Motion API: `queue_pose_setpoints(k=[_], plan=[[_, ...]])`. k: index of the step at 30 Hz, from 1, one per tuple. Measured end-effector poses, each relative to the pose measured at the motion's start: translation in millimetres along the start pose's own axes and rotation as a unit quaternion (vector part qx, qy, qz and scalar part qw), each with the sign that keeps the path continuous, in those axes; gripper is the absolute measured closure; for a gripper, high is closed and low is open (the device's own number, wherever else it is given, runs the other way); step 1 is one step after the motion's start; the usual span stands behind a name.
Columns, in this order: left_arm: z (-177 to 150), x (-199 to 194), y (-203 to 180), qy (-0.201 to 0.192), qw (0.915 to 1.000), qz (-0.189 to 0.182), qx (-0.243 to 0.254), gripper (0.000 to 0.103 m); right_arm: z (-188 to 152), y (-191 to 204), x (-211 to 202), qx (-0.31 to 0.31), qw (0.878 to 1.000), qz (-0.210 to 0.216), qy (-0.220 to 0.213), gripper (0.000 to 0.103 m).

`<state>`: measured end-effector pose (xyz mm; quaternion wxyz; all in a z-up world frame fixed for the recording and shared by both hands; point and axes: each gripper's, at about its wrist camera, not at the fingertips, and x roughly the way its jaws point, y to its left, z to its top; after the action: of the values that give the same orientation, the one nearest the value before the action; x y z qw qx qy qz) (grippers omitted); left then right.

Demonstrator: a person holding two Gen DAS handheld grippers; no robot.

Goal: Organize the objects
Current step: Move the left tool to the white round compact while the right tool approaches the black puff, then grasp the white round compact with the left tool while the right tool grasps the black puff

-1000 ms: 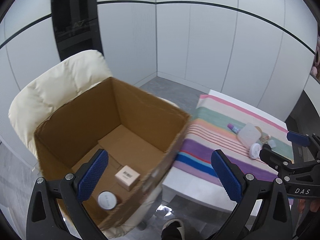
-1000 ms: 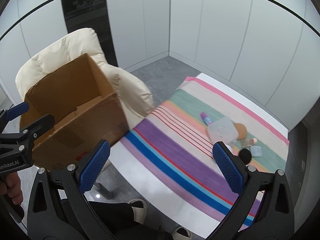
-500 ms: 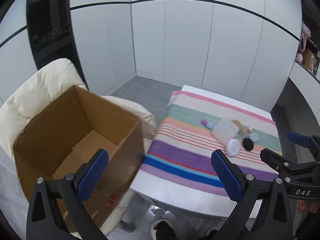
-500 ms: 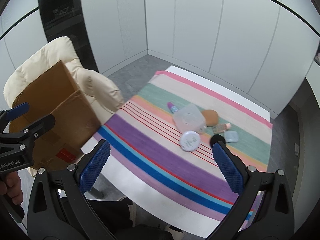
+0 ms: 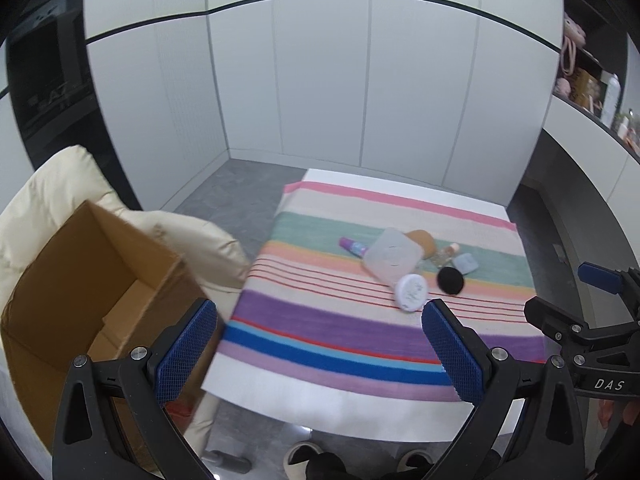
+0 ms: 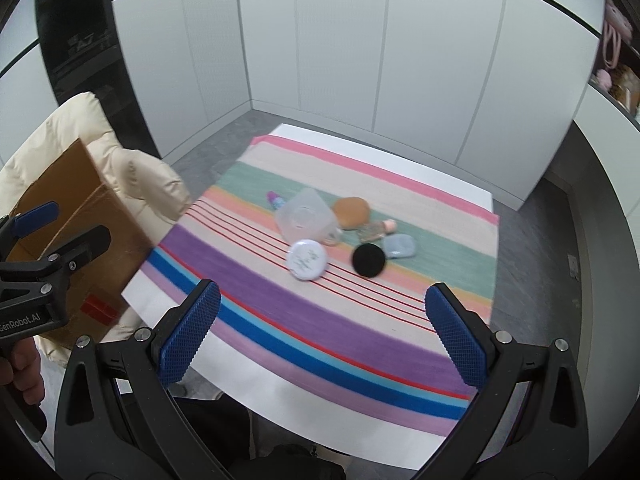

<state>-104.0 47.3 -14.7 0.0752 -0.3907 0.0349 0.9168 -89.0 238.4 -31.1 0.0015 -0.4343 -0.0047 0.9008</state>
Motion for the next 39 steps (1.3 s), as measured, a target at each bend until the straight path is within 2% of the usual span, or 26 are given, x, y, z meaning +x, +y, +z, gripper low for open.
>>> queue_pose_setpoints(k=[12,22,33,39], plan=[[8.1,8.9,-51.2,0.005,0.999,-0.027,0.036,0.0,-16.9,-53.7,-6.8,0.041,0.999,-0.023,0.013,0.0],[6.7,18.9,-75.9,0.013,0.9978,-0.035,0.054,0.0,-32.4,-89.0,-1.0,0.076,0.996,-0.033,0.034,0.0],[-9.2,54.6,-87.8,0.059,0.9951,-0.041,0.068,0.0,-49.7,-97.1,24.9,0.096,0.992,-0.033,0.069,0.0],[-9.5,91.1,-88.5,0.073,0.9954,-0.032,0.053,0.0,-51.9,-99.6,54.7,0.092,0.992,-0.028,0.08,0.0]])
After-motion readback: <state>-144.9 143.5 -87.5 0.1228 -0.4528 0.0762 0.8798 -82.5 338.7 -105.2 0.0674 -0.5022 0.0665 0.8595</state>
